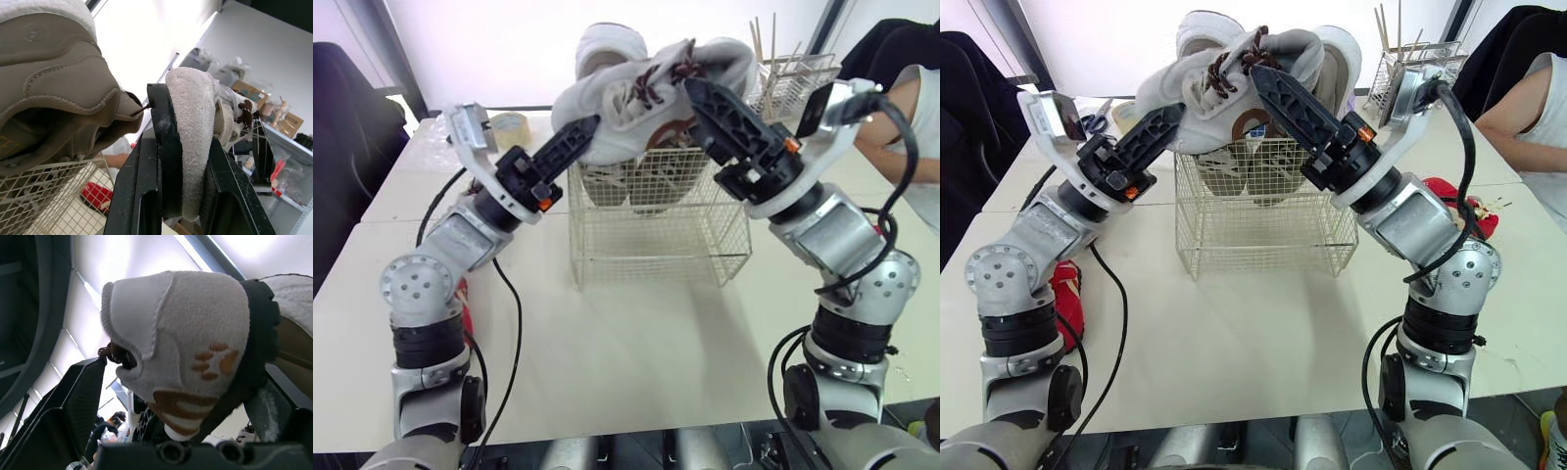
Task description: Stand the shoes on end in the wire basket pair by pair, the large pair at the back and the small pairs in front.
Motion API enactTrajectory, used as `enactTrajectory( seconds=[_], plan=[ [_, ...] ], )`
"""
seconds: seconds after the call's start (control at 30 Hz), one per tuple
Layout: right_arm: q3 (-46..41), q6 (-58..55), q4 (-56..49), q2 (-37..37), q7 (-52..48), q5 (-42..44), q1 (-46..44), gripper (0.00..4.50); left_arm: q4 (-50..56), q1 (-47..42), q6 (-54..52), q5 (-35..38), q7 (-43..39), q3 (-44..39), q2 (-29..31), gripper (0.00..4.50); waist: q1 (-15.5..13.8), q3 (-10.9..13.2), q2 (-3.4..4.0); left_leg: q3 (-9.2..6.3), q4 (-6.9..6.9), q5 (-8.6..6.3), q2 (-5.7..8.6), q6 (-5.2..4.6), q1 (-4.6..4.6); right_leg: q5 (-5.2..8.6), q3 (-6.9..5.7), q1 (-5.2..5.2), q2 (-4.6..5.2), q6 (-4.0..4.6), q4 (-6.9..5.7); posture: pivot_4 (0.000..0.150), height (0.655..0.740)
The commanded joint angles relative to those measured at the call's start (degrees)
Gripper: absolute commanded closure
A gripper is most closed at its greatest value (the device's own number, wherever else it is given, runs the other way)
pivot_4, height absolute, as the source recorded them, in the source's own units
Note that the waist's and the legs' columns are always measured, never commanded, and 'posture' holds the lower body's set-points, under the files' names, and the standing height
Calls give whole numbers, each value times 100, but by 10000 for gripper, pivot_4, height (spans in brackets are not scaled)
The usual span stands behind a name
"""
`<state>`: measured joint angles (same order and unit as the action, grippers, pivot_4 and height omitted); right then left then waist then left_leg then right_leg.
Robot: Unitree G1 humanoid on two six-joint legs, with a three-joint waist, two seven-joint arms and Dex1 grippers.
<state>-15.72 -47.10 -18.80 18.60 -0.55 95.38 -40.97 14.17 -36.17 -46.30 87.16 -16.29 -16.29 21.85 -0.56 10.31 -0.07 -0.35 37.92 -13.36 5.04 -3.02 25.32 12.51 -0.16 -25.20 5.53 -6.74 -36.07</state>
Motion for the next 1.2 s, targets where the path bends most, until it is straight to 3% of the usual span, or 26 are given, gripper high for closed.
enactTrajectory(
  seconds=[0.03,0.13,0.2,0.33,0.37,0.47,0.57,0.6,0.73,0.83,0.97,1.2],
  plan=[
    [73,210,-159,-1,-11,207,-221,17971,220,-16,55,-50,-3,80,-7,41668,-2,0,0,0,0,0,0,-1,0,0,0,0,0,0,0,1500,7400],
    [132,298,-130,0,8,243,-306,32559,303,66,67,-108,-6,129,14,41668,8,0,0,0,0,-1,0,-1,0,0,0,-1,0,0,0,1500,7400],
    [160,320,-102,34,24,247,-356,39279,362,136,29,-226,-66,177,105,41668,16,0,0,0,0,-1,0,-1,0,0,0,-1,0,0,0,1500,7400],
    [184,239,0,247,3,201,-466,39799,341,219,-240,-270,-136,288,375,41668,16,0,1,0,0,-1,-1,-3,0,0,0,-1,-1,0,0,1500,7400],
    [184,204,48,326,-27,189,-509,39799,323,228,-320,-269,-152,321,459,31678,13,1,1,0,0,-4,-1,-6,0,0,0,-1,-1,1,0,1500,7400],
    [159,-53,322,788,-374,112,-735,39799,339,277,-490,-268,-359,299,794,18423,-1,1,1,0,0,-5,0,-8,0,1,-1,-1,0,2,1,1500,7400],
    [150,-522,873,1623,-1313,-311,-1100,39799,382,362,-506,-599,-688,210,1198,3392,9,4,5,1,0,-9,0,-17,1,5,-1,-1,0,9,3,1500,7400],
    [184,-632,1090,1903,-1694,-523,-1220,39799,372,391,-515,-647,-788,186,1309,363,8,4,5,2,-2,-11,-1,-18,0,10,-1,0,-1,18,6,1500,7400],
    [950,-526,2261,3260,-4143,-2372,-1956,39799,347,583,-484,-969,-1203,77,1752,363,3,5,5,3,-2,-15,-2,-25,1,12,-4,5,2,21,17,1500,7400],
    [1713,116,3367,3725,-5719,-3833,-2587,39799,352,649,-452,-1098,-1336,33,1865,363,22,5,5,6,-4,-20,-6,-30,2,14,-4,8,3,24,38,1500,7400],
    [2703,1571,4981,3802,-7537,-5817,-3403,39799,529,756,-393,-1229,-1305,-8,1826,363,77,7,7,10,-12,-29,-5,-17,3,10,-2,9,5,26,60,1500,7400],
    [3108,3197,6739,3341,-8922,-7456,-4151,39799,666,867,-336,-1281,-1232,-78,1796,363,111,7,5,8,-23,-13,-1,20,4,-4,-2,9,5,1,62,1500,7400]
  ],
)
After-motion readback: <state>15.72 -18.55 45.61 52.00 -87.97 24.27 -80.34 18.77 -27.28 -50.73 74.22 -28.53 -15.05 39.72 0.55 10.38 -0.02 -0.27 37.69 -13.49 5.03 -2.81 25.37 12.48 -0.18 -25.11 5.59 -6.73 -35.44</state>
